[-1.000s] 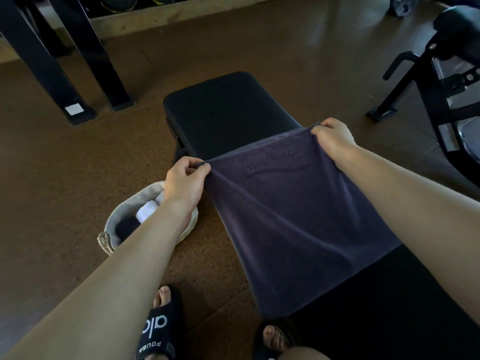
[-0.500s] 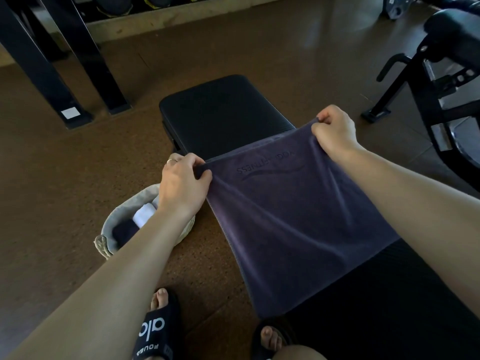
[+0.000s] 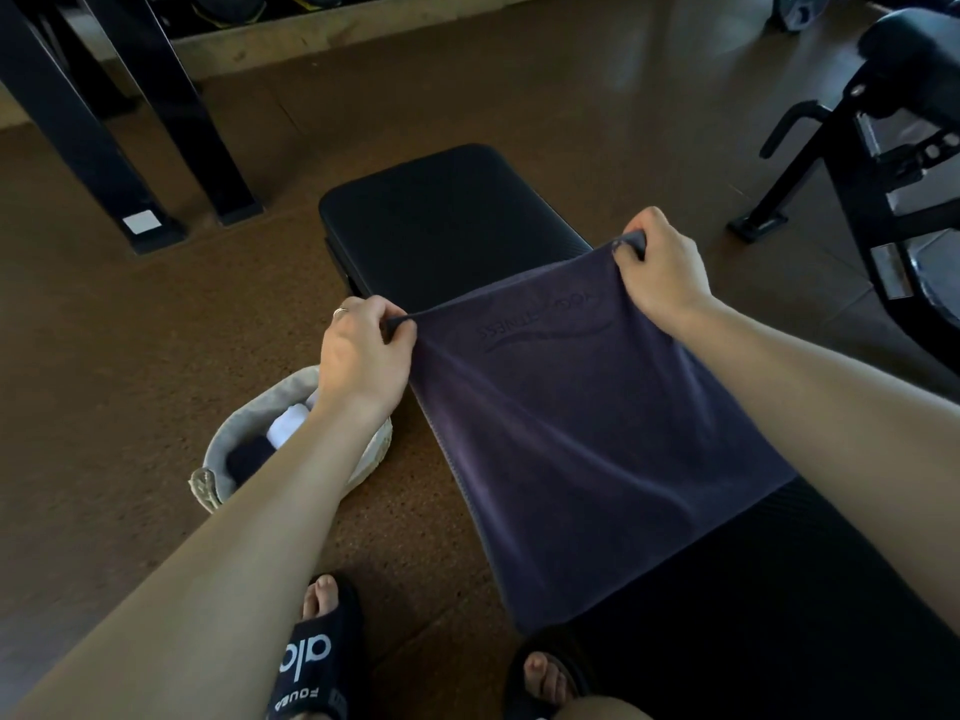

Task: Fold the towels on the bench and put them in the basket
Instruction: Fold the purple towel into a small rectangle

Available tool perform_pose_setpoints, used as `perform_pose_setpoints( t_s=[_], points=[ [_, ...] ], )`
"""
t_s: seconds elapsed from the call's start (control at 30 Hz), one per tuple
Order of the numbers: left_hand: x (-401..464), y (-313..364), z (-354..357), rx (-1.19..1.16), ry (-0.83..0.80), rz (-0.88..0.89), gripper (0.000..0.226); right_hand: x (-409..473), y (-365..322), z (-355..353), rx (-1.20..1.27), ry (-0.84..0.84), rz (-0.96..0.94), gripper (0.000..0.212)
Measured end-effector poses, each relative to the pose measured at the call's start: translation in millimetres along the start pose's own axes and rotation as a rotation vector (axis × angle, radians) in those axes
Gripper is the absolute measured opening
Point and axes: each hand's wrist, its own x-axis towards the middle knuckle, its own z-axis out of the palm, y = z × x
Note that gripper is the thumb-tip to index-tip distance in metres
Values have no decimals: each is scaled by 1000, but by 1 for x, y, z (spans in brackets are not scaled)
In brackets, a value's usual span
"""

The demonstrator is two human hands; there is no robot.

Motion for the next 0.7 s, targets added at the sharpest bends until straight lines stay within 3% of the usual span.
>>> perform_pose_setpoints(
  t_s=[0.2, 0.37, 0.7],
  points=[
    [-2, 3, 1, -18, 10, 116, 9, -10, 3, 11, -56, 106, -174, 12],
    [3, 4, -6, -79, -26, 40, 8, -3, -1, 6, 44, 76, -51, 11],
    [5, 6, 2, -56, 59, -7, 8, 17, 6, 16, 41, 59, 78, 3]
  ],
)
